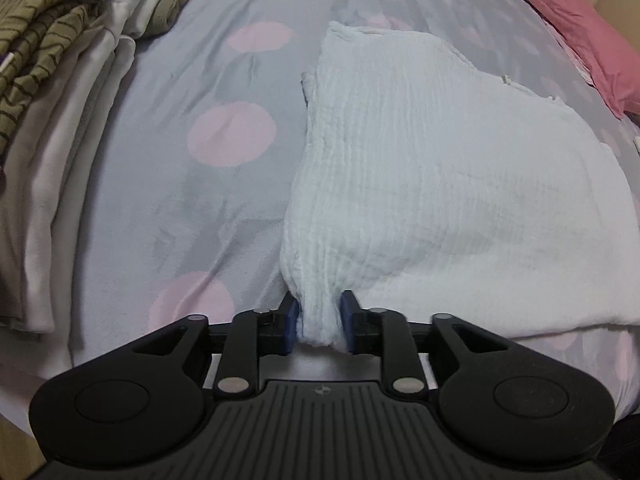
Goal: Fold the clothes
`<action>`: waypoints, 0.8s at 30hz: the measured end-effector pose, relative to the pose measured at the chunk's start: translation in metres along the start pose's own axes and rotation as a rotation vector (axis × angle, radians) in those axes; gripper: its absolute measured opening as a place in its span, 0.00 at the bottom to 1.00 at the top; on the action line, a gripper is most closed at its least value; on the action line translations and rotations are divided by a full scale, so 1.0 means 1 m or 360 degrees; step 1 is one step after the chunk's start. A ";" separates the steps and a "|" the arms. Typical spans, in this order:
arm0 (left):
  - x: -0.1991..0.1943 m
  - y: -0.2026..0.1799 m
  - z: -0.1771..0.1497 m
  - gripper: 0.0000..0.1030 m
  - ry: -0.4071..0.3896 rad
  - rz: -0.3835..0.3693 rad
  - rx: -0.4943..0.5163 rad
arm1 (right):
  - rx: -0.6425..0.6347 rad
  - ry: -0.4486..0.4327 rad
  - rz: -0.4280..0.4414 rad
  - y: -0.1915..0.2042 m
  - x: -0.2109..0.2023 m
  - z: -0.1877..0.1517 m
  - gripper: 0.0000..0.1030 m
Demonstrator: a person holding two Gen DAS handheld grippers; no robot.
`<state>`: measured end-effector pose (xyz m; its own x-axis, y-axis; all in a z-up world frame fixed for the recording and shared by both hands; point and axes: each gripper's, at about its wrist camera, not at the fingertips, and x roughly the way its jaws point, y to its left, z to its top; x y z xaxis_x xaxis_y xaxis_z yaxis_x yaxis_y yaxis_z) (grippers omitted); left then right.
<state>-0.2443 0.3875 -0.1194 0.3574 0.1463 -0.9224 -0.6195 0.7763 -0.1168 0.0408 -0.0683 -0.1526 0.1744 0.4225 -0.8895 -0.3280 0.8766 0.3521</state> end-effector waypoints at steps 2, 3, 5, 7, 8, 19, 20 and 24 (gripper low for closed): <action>-0.005 0.000 0.001 0.33 -0.0007 0.0008 0.0010 | -0.0002 -0.0037 0.0004 0.000 -0.009 0.000 0.29; -0.008 -0.001 0.001 0.36 -0.0011 0.0012 0.0015 | -0.0002 -0.0053 0.0007 0.000 -0.013 0.001 0.29; -0.018 -0.001 0.008 0.37 -0.0029 -0.0005 0.0019 | -0.0004 -0.0080 0.0014 0.001 -0.020 0.005 0.30; -0.025 -0.003 0.021 0.40 -0.0055 -0.0035 0.0040 | -0.0028 -0.0106 0.0019 0.005 -0.027 0.014 0.40; -0.028 -0.005 0.028 0.43 -0.0069 -0.0051 0.0052 | -0.0047 -0.0120 0.0020 0.008 -0.029 0.021 0.40; -0.001 -0.026 0.084 0.43 -0.0198 -0.0109 0.0224 | -0.0261 -0.0172 0.0107 0.036 0.009 0.108 0.45; 0.004 -0.026 0.086 0.43 -0.0182 -0.0114 0.0200 | -0.0273 -0.0167 0.0102 0.036 0.017 0.114 0.45; 0.014 -0.028 0.092 0.43 -0.0163 -0.0135 0.0189 | -0.0280 -0.0140 0.0078 0.032 0.048 0.133 0.45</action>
